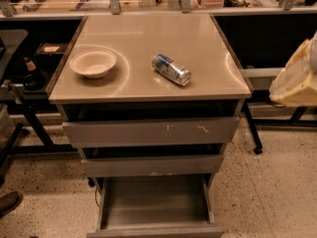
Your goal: Close bottom drawer
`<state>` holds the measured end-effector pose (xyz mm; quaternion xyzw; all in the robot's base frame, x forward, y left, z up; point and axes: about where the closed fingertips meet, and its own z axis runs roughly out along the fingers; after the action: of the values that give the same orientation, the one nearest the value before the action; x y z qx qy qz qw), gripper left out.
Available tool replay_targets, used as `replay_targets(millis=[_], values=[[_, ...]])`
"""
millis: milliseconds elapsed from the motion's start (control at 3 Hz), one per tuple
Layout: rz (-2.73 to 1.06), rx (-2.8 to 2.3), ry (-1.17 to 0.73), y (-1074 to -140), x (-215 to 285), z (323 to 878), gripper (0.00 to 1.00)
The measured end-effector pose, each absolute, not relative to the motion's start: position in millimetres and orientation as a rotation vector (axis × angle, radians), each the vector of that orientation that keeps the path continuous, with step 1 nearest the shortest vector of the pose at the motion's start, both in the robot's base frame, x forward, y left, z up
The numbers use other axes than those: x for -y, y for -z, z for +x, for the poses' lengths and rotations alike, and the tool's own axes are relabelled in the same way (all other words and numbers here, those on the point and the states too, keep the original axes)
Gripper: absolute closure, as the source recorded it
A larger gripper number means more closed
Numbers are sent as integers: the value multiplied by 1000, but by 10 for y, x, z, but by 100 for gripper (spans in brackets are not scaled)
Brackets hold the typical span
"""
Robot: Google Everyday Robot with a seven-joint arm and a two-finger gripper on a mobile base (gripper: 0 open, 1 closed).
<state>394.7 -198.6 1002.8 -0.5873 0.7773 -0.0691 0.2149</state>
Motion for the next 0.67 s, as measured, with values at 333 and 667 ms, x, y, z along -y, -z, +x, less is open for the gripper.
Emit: replay_targets(millis=[333,667], values=[[-1640,-2237,133,-9566,1977,3583,100],[-1670,-2322,50,-8992,1904,3285,100]])
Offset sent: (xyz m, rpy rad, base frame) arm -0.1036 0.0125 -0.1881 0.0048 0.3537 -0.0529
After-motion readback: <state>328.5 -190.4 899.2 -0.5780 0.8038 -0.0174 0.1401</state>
